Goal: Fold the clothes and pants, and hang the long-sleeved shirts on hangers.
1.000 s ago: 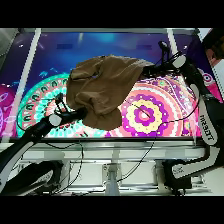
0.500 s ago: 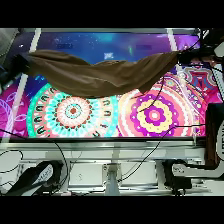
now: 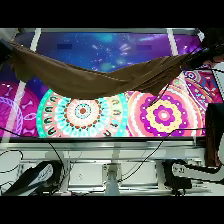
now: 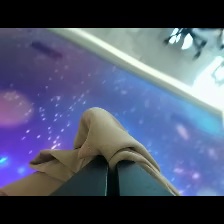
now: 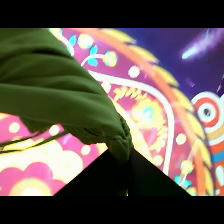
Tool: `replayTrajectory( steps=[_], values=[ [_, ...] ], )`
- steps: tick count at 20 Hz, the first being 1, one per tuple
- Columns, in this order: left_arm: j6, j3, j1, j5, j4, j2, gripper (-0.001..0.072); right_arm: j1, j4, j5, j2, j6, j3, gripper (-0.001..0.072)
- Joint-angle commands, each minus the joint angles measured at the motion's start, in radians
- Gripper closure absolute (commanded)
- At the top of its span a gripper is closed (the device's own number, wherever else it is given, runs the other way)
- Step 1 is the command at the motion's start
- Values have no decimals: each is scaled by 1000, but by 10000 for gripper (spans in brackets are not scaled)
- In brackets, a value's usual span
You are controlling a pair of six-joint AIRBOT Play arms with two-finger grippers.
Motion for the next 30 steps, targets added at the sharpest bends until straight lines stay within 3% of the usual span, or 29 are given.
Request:
replayTrajectory(
  steps=[1,4,7,10,19,24,25,26,27,28,30],
  values=[
    [0,5,3,-176,157,-64,695,-1,-38,224,3,-16,-27,677],
    [-3,5,3,-326,195,-138,696,-1,-34,357,3,-16,-148,677],
    [-3,5,1,-334,180,-212,696,-1,-40,410,3,-19,-312,677],
    [-3,5,1,-257,180,-261,695,-1,-53,404,3,-72,-437,677],
    [-3,5,-110,159,68,-342,693,2,-55,89,3,-64,-667,678],
    [-3,5,-154,215,68,-428,680,2,-53,85,3,-63,-668,677],
    [-3,5,-154,215,68,-438,599,2,-53,79,3,-63,-668,677],
    [-2,5,-154,214,69,-441,410,2,-52,71,3,-63,-668,677],
    [-2,6,-154,218,75,-438,127,2,-52,63,3,-63,-668,677],
    [-2,6,-148,219,95,-430,1,2,-52,55,3,-63,-668,677],
    [-2,6,-129,219,131,-401,1,2,-52,47,3,-63,-668,677]
  ],
)
